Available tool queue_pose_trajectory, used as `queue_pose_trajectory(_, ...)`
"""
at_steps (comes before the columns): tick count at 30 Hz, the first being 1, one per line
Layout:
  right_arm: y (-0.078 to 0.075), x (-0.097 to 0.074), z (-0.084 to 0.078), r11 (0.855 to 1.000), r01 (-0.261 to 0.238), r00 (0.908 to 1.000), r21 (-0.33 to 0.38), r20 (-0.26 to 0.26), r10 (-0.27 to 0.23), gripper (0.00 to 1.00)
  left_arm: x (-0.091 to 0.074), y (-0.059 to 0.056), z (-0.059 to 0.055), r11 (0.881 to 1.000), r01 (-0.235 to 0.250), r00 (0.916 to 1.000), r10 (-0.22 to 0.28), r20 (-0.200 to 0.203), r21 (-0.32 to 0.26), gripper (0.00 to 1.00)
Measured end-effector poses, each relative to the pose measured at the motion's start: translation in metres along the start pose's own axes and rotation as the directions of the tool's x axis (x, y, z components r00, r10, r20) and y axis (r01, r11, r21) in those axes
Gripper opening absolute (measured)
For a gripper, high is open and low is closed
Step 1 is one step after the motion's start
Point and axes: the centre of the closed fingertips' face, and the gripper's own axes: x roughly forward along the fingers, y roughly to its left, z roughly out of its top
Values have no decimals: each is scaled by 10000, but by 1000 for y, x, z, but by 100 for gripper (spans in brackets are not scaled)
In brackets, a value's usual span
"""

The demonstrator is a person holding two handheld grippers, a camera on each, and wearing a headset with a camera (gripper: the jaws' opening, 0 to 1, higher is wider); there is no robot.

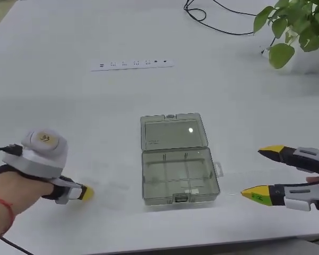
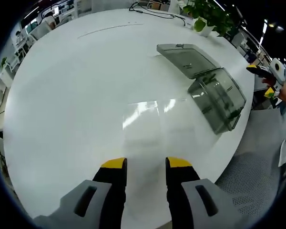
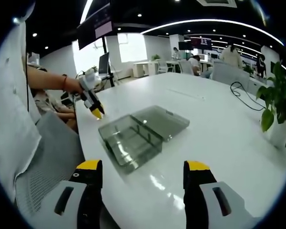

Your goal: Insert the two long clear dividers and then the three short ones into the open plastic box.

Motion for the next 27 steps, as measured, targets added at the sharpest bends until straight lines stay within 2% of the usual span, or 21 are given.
queue_pose_trajectory(7, 3, 2, 18, 9995, 11, 9995, 311, 325, -21, 65, -13, -8, 12, 9970, 386, 9955, -327, 888, -665, 30)
queue_pose_trajectory(12, 7, 5, 32, 9987, -6, 9983, 516, 590, -25, 62, -21, -20, 25, 9920, 807, 9853, -647, 1584, -970, 30)
queue_pose_trajectory(15, 12, 7, 43, 9983, -59, 9968, 583, 796, 13, 59, -29, -31, 38, 9865, 1193, 9718, -928, 2170, -1123, 30)
queue_pose_trajectory(17, 16, 9, 48, 9959, -93, 9971, 899, 758, 25, 56, -34, -38, 46, 9829, 1410, 9618, -1076, 2516, -1185, 30)
queue_pose_trajectory(19, 18, 11, 54, 9948, -138, 9962, 1006, 865, 51, 55, -37, -44, 52, 9814, 1533, 9555, -1174, 2705, -1156, 30)
queue_pose_trajectory(21, 22, 12, 61, 9940, -181, 9950, 1075, 995, 74, 54, -41, -53, 60, 9783, 1756, 9438, -1355, 3016, -1100, 30)
queue_pose_trajectory(23, 26, 15, 68, 9918, -246, 9942, 1256, 1074, 110, 53, -44, -59, 64, 9761, 1889, 9380, -1469, 3139, -1077, 30)
queue_pose_trajectory(24, 28, 16, 71, 9918, -273, 9937, 1249, 1111, 134, 52, -45, -64, 68, 9740, 2037, 9286, -1603, 3346, -987, 30)
queue_pose_trajectory(27, 33, 20, 79, 9910, -303, 9928, 1300, 1185, 148, 50, -48, -76, 75, 9671, 2350, 9137, -1856, 3615, -973, 30)
